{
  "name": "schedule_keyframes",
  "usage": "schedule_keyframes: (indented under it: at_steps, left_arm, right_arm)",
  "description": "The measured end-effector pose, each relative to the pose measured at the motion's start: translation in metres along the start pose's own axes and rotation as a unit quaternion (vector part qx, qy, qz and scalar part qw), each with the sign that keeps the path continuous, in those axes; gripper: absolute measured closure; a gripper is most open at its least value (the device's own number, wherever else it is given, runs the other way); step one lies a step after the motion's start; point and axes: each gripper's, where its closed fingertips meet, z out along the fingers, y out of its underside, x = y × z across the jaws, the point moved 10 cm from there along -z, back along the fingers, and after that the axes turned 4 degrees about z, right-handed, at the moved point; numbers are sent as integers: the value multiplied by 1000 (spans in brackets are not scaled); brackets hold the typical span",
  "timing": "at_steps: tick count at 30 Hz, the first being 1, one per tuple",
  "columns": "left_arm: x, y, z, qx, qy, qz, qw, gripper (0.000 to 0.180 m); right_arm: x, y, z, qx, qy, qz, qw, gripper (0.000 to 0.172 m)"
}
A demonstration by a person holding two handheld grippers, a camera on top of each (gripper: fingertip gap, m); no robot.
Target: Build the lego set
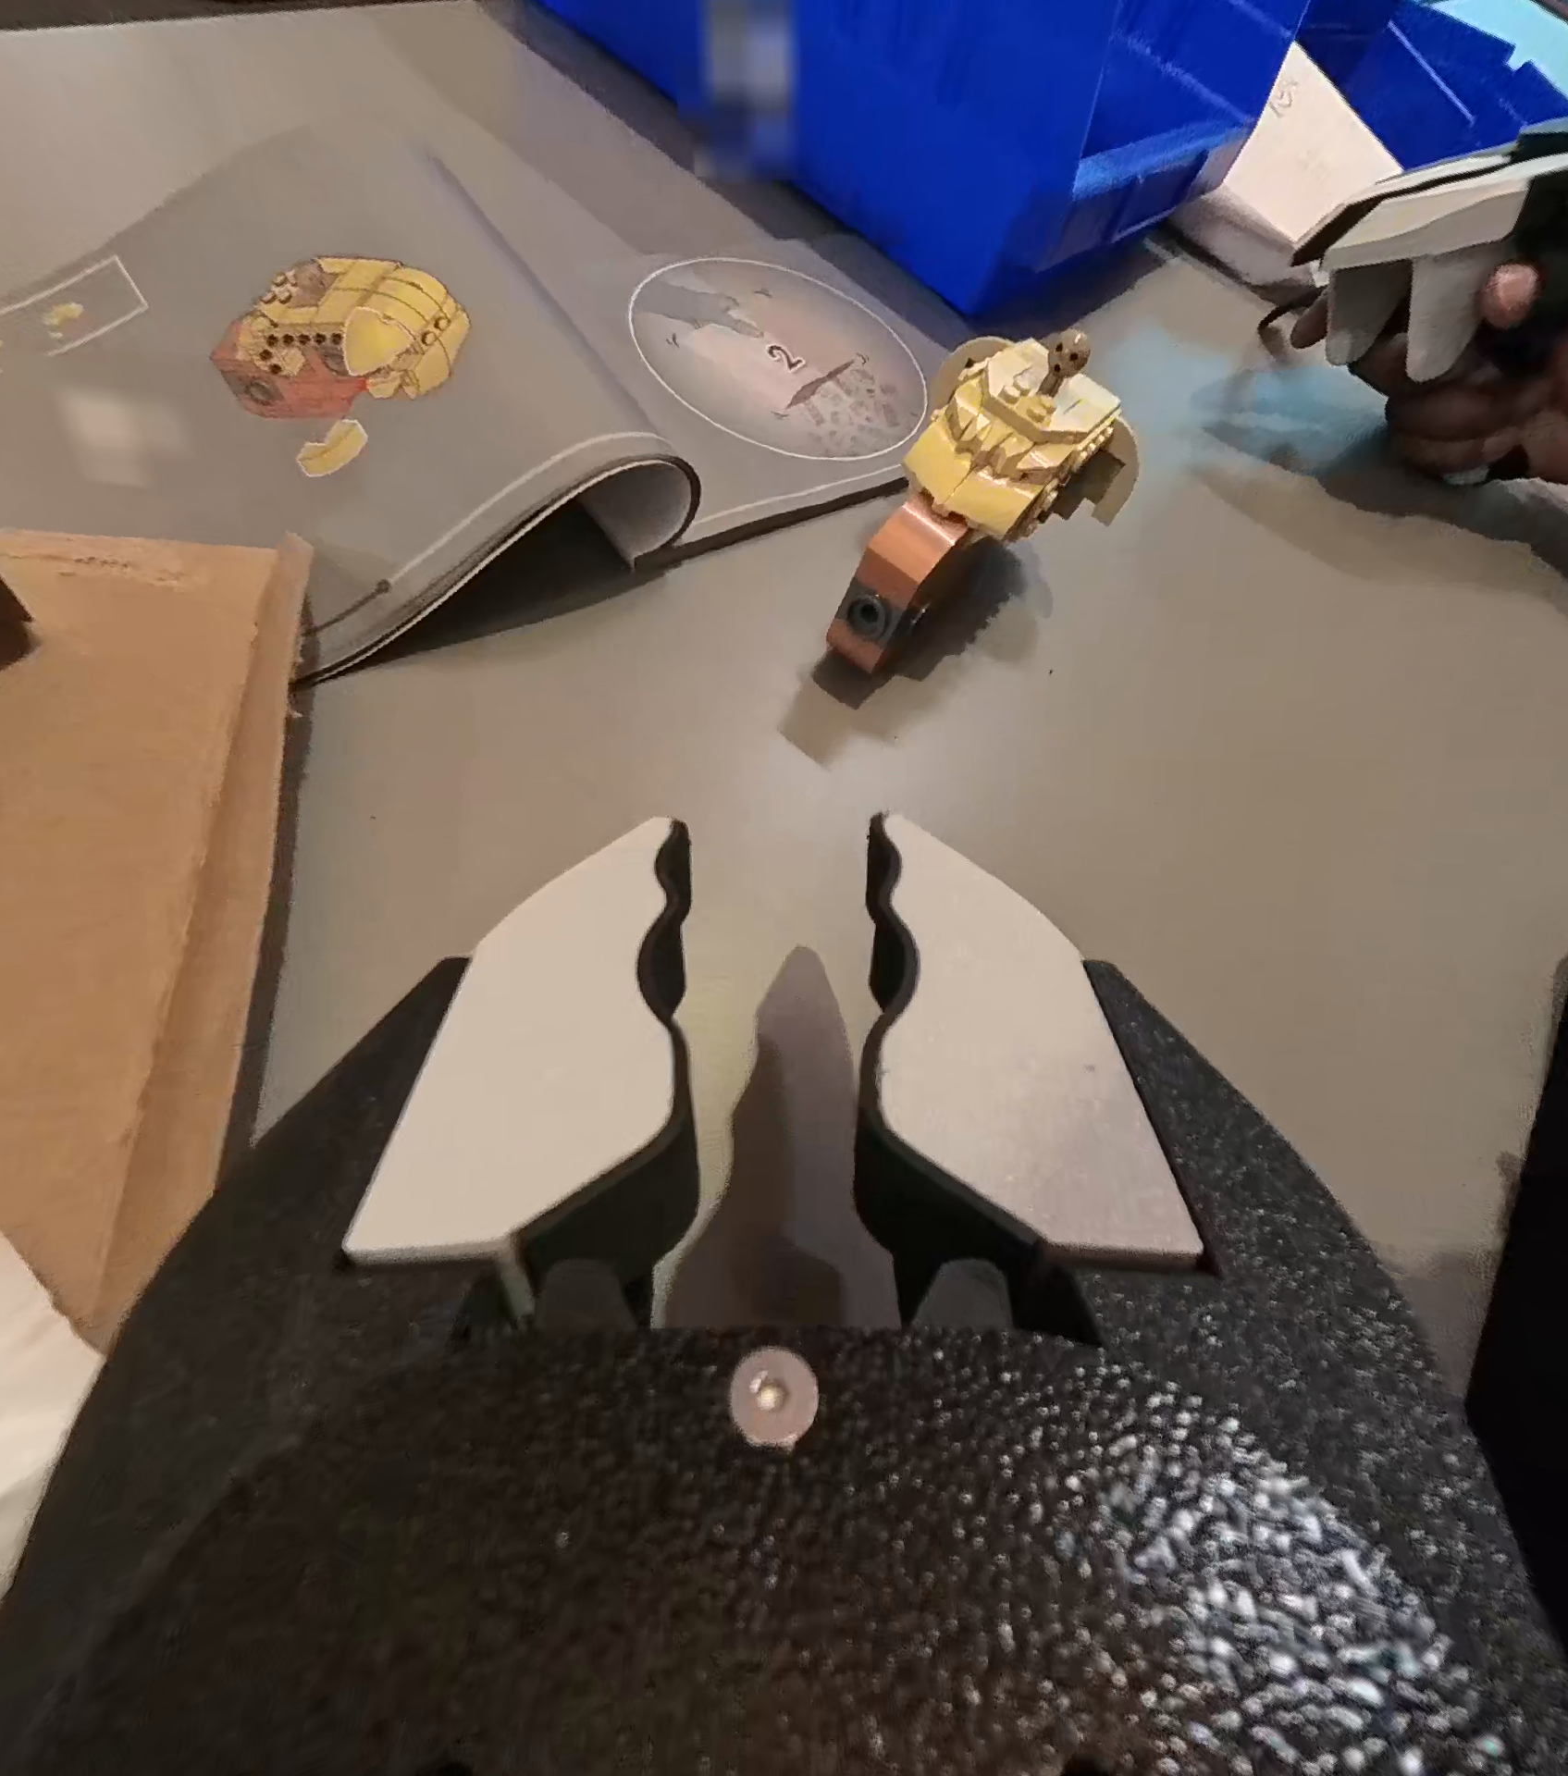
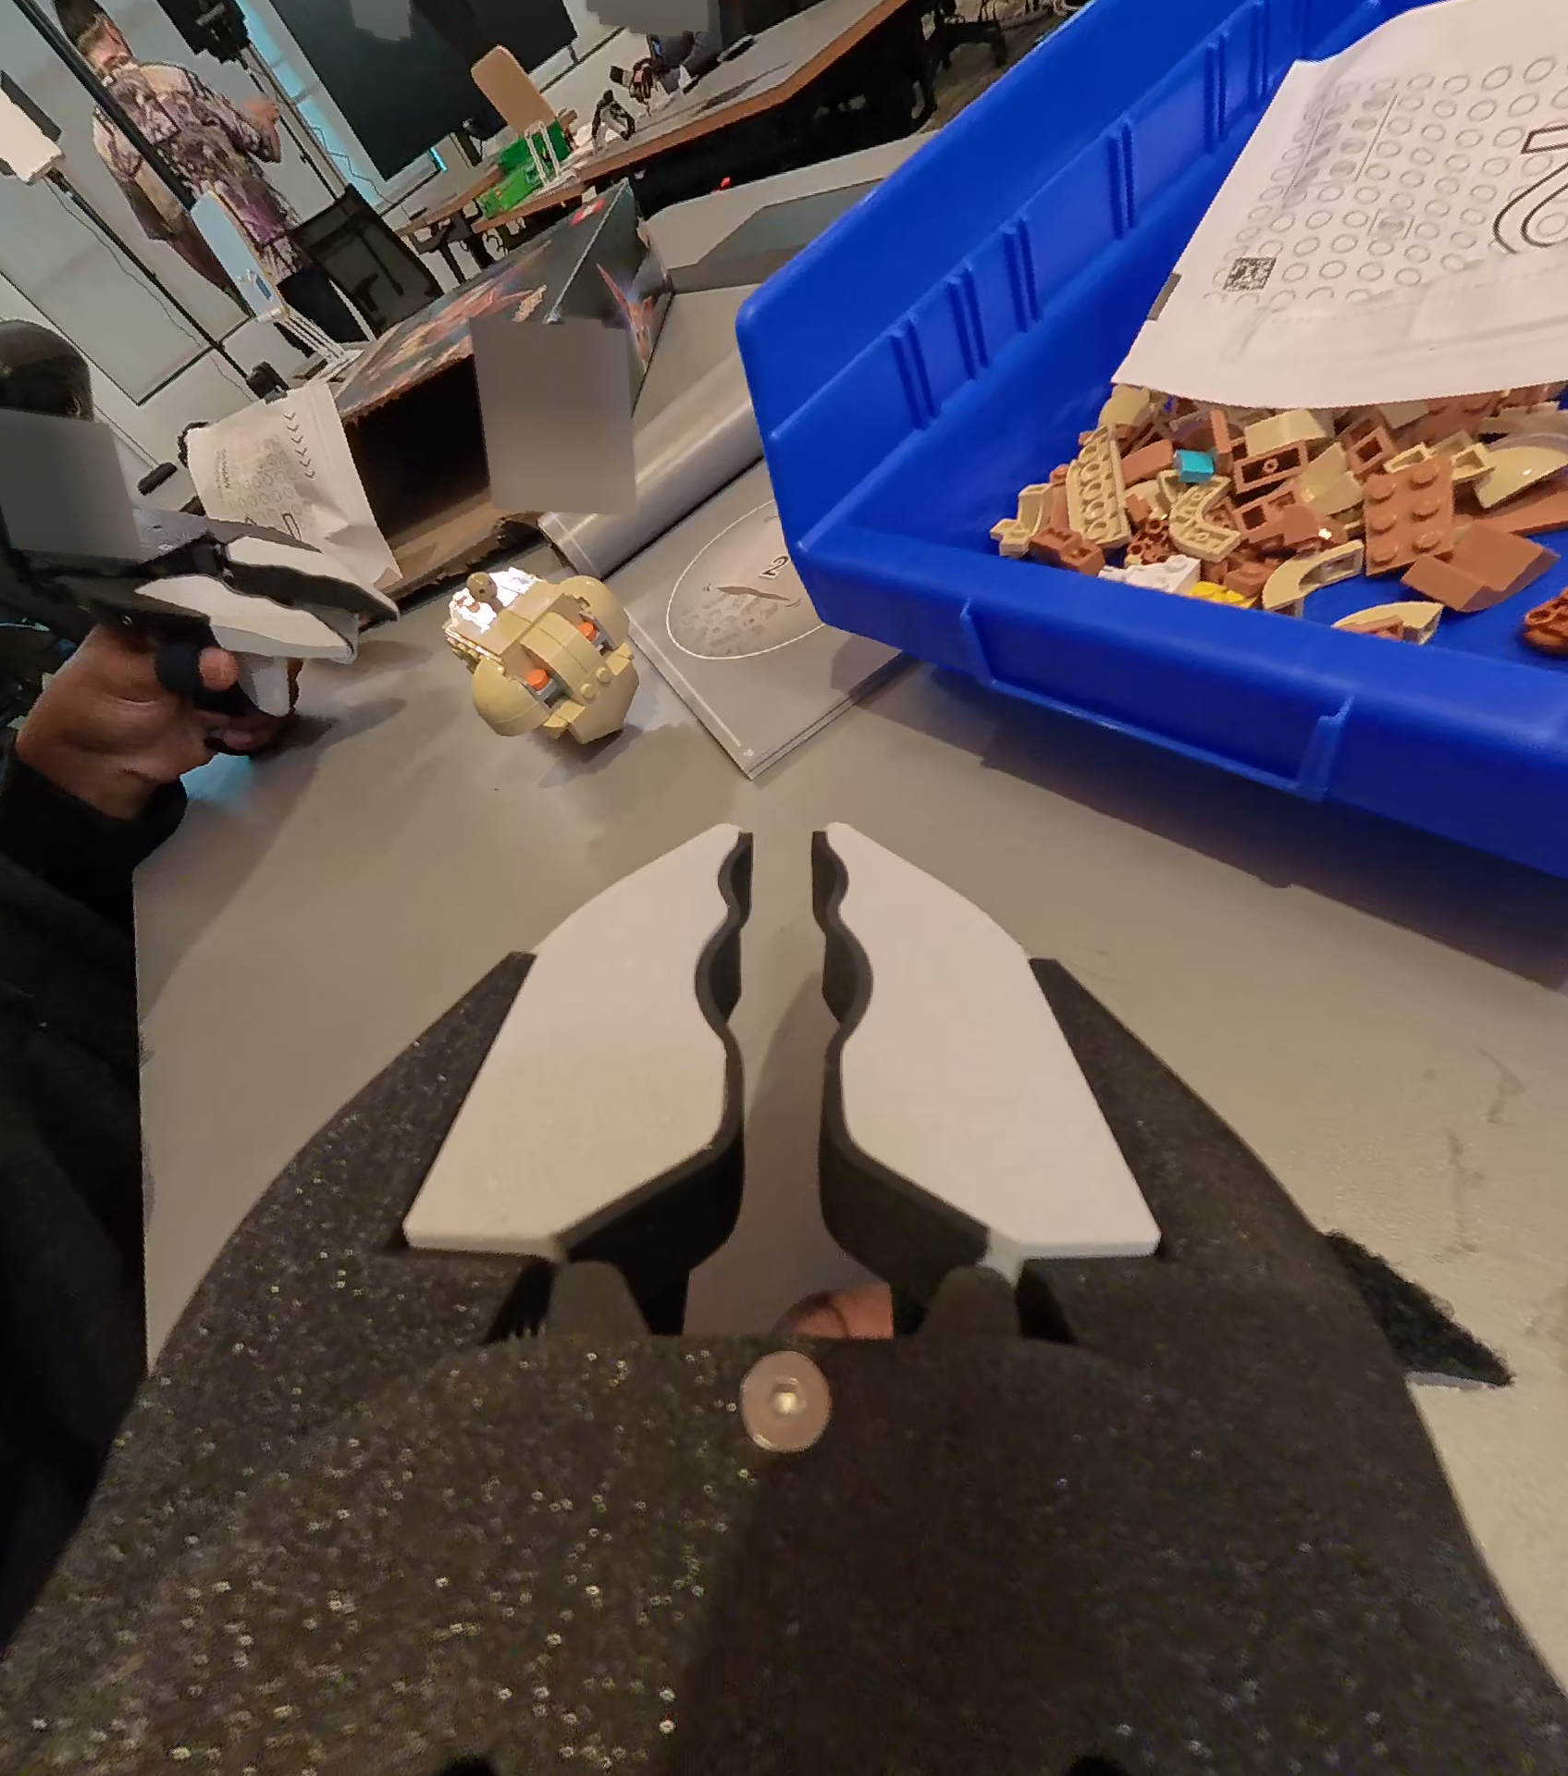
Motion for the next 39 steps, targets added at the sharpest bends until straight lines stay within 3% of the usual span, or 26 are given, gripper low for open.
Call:
schedule_keyframes:
  at_steps: [8,15,26,39]
  left_arm:
    - [12,3,17,-83,15,62,994,146]
    - [16,-1,29,-114,46,93,988,140]
    - [16,-17,56,-123,90,130,980,131]
    - [9,-31,78,-121,50,199,971,129]
  right_arm:
    - [-1,0,0,1,-10,-4,1000,160]
    - [-2,0,-4,17,-15,-8,1000,160]
    - [-4,0,-7,30,-35,-13,999,160]
    - [-9,4,-8,7,-59,-21,998,160]
